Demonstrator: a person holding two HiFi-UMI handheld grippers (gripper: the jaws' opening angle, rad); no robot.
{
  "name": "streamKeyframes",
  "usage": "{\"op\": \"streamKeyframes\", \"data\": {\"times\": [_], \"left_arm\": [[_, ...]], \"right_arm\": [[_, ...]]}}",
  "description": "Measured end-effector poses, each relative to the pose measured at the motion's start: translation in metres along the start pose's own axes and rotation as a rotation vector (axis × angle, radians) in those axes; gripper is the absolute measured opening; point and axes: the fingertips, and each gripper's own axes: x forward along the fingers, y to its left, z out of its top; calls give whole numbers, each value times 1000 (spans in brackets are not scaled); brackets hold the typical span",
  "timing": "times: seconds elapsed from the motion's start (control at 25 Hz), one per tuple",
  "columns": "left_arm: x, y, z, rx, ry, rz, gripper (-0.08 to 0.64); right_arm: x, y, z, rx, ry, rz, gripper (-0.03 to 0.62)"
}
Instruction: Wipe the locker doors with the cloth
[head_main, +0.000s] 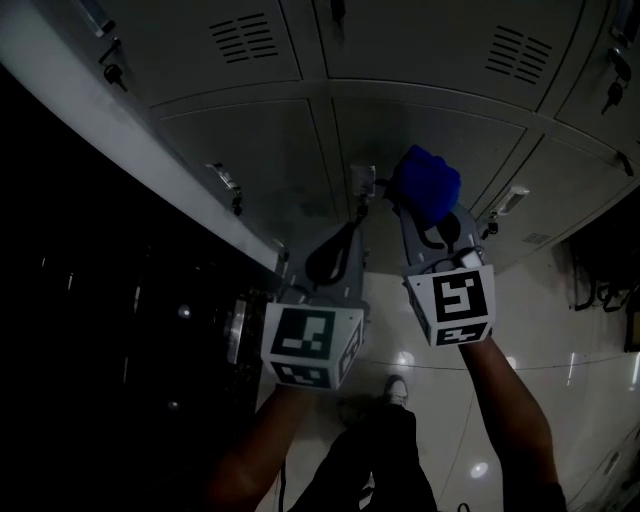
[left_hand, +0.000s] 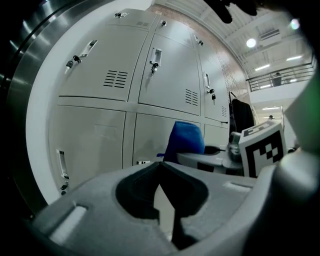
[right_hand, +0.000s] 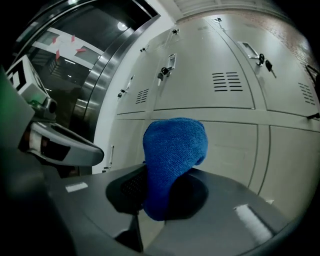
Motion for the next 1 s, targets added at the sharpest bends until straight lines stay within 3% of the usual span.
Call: {"op": "streamKeyframes", "data": {"times": [0.36,0.6,0.72,1.0], "left_arm": [[-8,33,-18,39,2,23,0],[6,43,-23,27,-48,41,0],[9,43,-29,62,-77,40,0],[31,45,-53,40,-93,18,0]], "right_arm": [[51,74,-34,12,62,131,69],[76,86,-49,25,59,172,69],[81,86,-51,-9,47,193,69],[85,64,-53,-34,-8,169,69]]}}
